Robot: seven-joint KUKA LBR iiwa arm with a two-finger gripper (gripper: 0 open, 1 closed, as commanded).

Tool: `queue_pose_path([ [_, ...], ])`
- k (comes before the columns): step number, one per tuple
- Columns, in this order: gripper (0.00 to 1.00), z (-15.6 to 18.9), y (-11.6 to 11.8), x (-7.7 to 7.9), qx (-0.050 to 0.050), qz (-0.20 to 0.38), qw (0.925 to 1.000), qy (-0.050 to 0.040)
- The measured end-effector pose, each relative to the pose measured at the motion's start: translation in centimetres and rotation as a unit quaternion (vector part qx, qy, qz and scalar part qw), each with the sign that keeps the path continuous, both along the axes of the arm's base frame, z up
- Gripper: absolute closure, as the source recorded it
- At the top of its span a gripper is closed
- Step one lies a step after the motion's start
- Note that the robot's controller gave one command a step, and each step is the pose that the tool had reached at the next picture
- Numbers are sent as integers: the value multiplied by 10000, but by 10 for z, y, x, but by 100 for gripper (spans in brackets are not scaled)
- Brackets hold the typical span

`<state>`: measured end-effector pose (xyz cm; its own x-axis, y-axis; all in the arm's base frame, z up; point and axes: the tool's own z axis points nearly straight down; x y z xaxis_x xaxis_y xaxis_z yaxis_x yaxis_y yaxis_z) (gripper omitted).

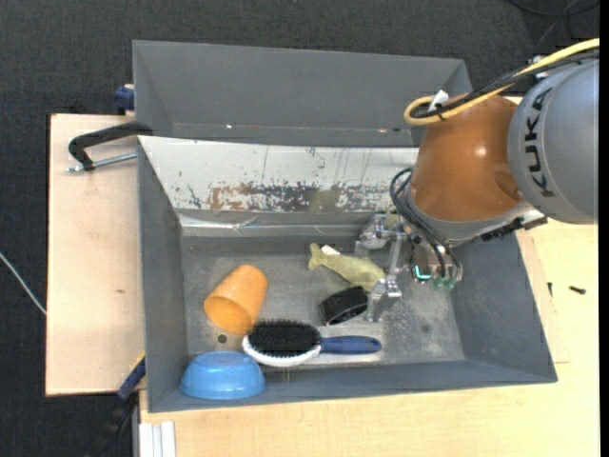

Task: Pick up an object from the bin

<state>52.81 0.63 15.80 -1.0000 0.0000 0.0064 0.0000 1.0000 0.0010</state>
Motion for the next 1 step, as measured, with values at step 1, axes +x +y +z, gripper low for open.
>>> queue_pose_path([
  [1, 0, -86, 1, 8, 9, -106, 9999, -88],
])
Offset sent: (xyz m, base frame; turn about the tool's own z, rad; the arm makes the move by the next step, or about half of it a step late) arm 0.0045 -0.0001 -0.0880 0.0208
